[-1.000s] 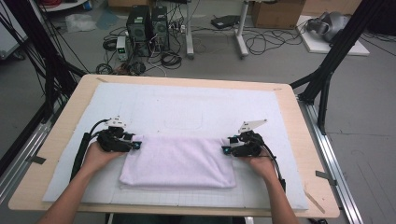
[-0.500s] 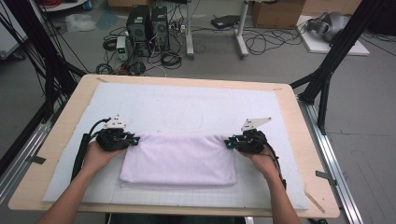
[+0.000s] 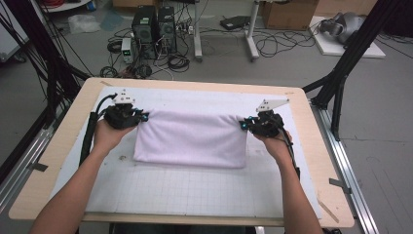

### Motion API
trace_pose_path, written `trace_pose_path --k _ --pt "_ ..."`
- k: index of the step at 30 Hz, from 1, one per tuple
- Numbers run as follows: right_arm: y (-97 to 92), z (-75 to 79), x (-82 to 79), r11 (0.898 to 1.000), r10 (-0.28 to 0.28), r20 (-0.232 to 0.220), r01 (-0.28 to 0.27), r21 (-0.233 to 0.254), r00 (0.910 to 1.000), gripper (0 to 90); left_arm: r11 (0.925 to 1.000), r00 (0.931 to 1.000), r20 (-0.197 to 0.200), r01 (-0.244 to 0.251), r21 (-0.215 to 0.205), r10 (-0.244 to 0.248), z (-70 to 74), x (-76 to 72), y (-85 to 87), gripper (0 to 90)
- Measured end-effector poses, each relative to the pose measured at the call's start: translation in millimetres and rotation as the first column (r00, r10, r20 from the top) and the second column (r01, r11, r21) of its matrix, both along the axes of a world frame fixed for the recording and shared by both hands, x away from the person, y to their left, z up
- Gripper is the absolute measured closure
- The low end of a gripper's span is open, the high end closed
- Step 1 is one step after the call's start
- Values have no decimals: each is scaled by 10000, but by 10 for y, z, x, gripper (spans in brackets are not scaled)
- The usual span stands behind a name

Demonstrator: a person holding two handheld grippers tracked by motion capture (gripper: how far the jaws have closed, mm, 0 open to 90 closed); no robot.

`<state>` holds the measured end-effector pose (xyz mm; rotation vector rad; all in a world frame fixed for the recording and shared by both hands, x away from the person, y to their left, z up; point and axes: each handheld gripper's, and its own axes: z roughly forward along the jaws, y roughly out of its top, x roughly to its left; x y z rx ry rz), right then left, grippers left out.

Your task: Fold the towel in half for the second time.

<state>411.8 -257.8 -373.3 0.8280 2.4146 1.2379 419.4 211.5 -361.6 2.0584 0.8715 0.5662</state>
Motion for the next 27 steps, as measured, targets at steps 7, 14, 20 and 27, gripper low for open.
trace_pose_path --k 7,14,20,27 --pt "-61 -29 203 9958 -855 -559 871 272 9948 546 9986 9972 -529 -524 69 527 -88 117 84 547" --pt "-23 -171 13 9990 -427 -797 438 113 9959 574 9997 9977 -666 105 -225 -120 -275 -164 142 569" --pt "99 -244 -169 10000 64 -763 -68 -48 9971 571 9961 9926 -841 857 -206 -871 -461 -395 122 641" --pt "120 -331 -287 9998 189 -853 -183 80 9962 570 9902 9808 -1399 1391 134 -1359 -648 -521 104 681"
